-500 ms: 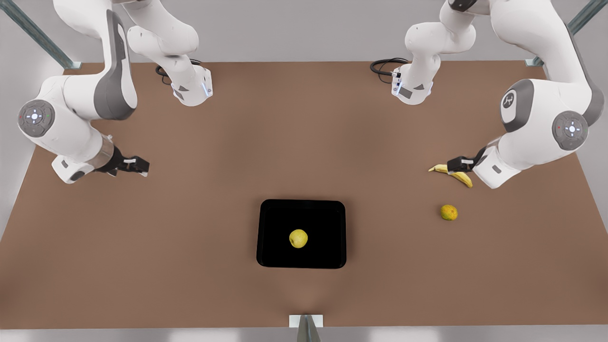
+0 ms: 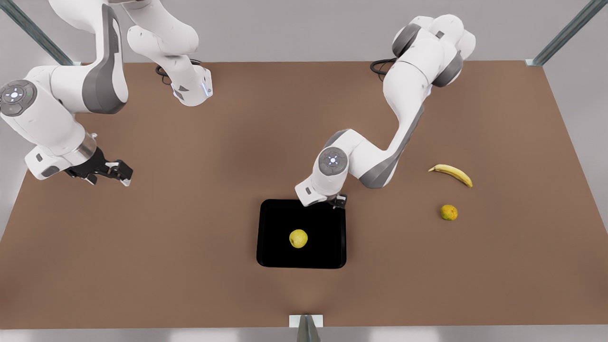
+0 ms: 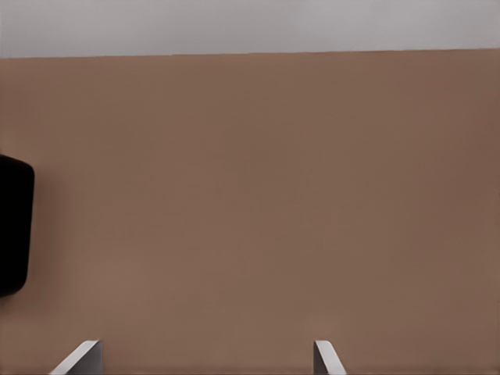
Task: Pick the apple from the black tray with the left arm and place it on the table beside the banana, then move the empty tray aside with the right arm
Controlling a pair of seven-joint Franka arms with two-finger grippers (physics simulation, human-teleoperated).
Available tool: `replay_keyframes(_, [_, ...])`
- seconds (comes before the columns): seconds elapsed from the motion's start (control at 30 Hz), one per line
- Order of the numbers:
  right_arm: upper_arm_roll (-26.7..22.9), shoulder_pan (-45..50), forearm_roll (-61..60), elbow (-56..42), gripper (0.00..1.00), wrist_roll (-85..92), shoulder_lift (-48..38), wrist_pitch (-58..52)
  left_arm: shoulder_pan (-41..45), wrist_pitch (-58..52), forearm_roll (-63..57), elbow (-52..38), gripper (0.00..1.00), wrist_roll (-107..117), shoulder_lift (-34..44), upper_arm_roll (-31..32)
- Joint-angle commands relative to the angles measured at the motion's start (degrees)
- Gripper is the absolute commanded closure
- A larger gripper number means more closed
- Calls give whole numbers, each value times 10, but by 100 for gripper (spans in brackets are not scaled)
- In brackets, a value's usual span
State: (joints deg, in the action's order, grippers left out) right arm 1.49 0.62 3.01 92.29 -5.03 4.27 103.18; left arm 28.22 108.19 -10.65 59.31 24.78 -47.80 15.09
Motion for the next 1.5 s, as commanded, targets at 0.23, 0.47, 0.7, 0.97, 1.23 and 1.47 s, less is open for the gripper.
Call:
replay_keyframes(0.23, [1, 42, 64, 0, 0, -17, 6, -39, 89, 280, -23, -90, 0, 447, -162, -83])
replay_keyframes(0.47, [2, 42, 65, 0, 0, -17, 6, -39, 96, 316, -50, -91, 0, 421, -191, -109])
replay_keyframes(0.7, [2, 42, 65, 0, 0, -17, 6, -39, 100, 324, -56, -93, 0, 421, -208, -120])
replay_keyframes(0.97, [1, 42, 65, 0, 0, -17, 6, -39, 101, 353, -56, -93, 0, 422, -230, -140])
replay_keyframes(1.23, [2, 42, 65, 0, 0, -17, 6, -39, 100, 366, -56, -96, 0, 404, -237, -153])
replay_keyframes(1.47, [2, 42, 65, 0, 0, -17, 6, -39, 97, 374, -56, -104, 0, 395, -246, -153])
